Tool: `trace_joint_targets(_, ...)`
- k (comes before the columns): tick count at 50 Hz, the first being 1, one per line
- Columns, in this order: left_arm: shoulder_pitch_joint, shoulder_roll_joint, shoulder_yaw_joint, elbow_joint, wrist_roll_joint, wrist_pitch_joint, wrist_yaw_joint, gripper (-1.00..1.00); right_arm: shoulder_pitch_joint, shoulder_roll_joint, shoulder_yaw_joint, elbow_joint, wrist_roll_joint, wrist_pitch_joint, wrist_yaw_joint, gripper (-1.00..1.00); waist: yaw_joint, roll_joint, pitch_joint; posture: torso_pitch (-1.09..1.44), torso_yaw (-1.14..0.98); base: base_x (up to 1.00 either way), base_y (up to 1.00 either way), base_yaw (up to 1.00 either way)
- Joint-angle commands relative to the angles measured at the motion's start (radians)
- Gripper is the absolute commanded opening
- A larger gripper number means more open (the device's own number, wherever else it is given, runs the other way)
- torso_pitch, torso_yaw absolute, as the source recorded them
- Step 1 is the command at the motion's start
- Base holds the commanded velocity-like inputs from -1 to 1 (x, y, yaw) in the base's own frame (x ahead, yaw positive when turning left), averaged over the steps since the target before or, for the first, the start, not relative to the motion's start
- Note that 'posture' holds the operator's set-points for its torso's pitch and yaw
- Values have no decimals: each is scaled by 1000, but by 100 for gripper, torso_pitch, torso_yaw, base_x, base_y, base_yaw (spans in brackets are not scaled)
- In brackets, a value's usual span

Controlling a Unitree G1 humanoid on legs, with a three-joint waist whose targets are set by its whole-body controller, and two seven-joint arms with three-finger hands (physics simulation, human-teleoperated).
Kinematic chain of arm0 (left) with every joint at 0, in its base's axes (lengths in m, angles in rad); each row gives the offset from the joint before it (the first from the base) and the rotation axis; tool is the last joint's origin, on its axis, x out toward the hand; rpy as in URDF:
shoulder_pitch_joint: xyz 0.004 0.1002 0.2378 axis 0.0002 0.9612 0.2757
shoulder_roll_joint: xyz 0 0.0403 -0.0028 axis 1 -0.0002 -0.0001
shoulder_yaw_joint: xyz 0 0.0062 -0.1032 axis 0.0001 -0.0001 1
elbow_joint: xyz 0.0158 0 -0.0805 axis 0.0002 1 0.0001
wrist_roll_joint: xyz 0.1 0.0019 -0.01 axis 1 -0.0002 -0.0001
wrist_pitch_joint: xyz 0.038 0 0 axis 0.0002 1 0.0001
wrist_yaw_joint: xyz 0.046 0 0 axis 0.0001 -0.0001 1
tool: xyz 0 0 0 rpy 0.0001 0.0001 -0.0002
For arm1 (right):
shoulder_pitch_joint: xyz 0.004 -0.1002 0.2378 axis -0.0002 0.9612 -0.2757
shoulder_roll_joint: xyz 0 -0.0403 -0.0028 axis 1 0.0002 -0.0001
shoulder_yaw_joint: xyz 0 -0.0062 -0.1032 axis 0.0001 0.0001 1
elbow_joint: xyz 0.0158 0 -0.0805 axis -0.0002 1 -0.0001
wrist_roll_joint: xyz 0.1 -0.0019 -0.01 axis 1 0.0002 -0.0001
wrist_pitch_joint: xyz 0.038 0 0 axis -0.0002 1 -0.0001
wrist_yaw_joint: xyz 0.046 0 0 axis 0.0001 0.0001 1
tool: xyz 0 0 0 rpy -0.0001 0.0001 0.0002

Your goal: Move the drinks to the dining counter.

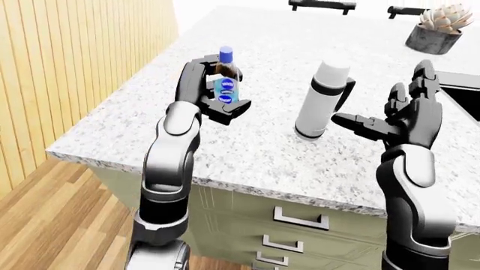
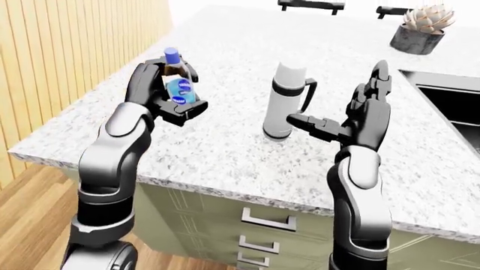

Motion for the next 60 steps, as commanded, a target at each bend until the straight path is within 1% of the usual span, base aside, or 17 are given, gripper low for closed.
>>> trace_joint_targets(1, -49, 1, 8, 17, -9, -129, 15, -100, -28, -15, -13, -54, -1, -8, 4, 100, 0, -3, -28, 0, 0, 0, 0, 0)
trace_joint_targets(6, -43, -15, -7, 74, -26, -196, 14, -100, -29, -17, -19, -77, 6, 5, 4, 100, 1, -1, -32, 0, 0, 0, 0, 0)
trace_joint_targets(18, -25, -19, 1, 238, -22, -332, 22, -100, -20, -6, -10, -72, -7, -13, 7, 100, -2, 1, -33, 0, 0, 0, 0, 0)
trace_joint_targets(24, -12, -18, 0, 282, -33, -364, 15, -100, -15, 10, 11, -45, -39, -46, 14, 100, -3, 3, -35, 0, 0, 0, 0, 0)
trace_joint_targets(29, -4, -16, 2, 313, -25, -395, 16, -100, -14, 11, 6, -52, -37, -41, 16, 100, -3, 4, -36, 0, 0, 0, 0, 0)
trace_joint_targets(31, -2, -16, 2, 325, -24, -406, 13, -89, -13, 13, 7, -46, -40, -48, 17, 100, -3, 4, -36, 0, 0, 0, 0, 0)
trace_joint_targets(32, -1, -17, 1, 324, -23, -404, 12, -63, -12, 13, 9, -47, -41, -49, 17, 100, -3, 5, -36, 0, 0, 0, 0, 0)
trace_joint_targets(33, -1, -17, 0, 328, -22, -409, 11, -47, -12, 13, 9, -48, -41, -49, 17, 100, -3, 5, -37, 0, 0, 0, 0, 0)
trace_joint_targets(35, -1, -19, 0, 334, -22, -415, 9, -44, -12, 14, 9, -43, -43, -54, 19, 100, -3, 5, -37, 0, 0, 0, 0, 0)
trace_joint_targets(37, 0, -19, 1, 338, -21, -419, 10, -23, -10, 15, 10, -37, -46, -62, 20, 100, -3, 5, -38, 0, 0, 0, 0, 0)
trace_joint_targets(40, 2, -18, 2, 339, -20, -422, 11, -18, -8, 14, 7, -33, -47, -67, 22, 100, -4, 5, -39, 0, 0, 0, 0, 0)
trace_joint_targets(42, 1, -18, 1, 336, -19, -420, 11, -5, -8, 15, 9, -32, -47, -68, 22, 100, -4, 6, -38, 0, 0, 0, 0, 0)
trace_joint_targets(48, 0, -18, 2, 320, -19, -408, 8, 7, -8, 14, 7, -39, -47, -62, 21, 100, -5, 6, -39, 0, 0, 0, 0, 0)
trace_joint_targets(49, -3, -17, 5, 324, -21, -408, 9, 15, -6, 14, 6, -41, -44, -59, 22, 100, -5, 6, -39, 0, 0, 0, 0, 0)
trace_joint_targets(50, -3, -16, 5, 317, -21, -402, 11, 33, -4, 15, 6, -39, -44, -64, 23, 100, -5, 6, -39, 0, 0, 0, 0, 0)
trace_joint_targets(53, -3, -14, 5, 322, -22, -406, 12, 52, -6, 14, 5, -34, -43, -68, 24, 100, -5, 7, -39, 0, 0, 0, 0, 0)
trace_joint_targets(60, -4, -12, 4, 306, -20, -395, 12, 62, -6, 14, 3, -17, -42, -80, 24, 100, -5, 7, -41, 0, 0, 0, 0, 0)
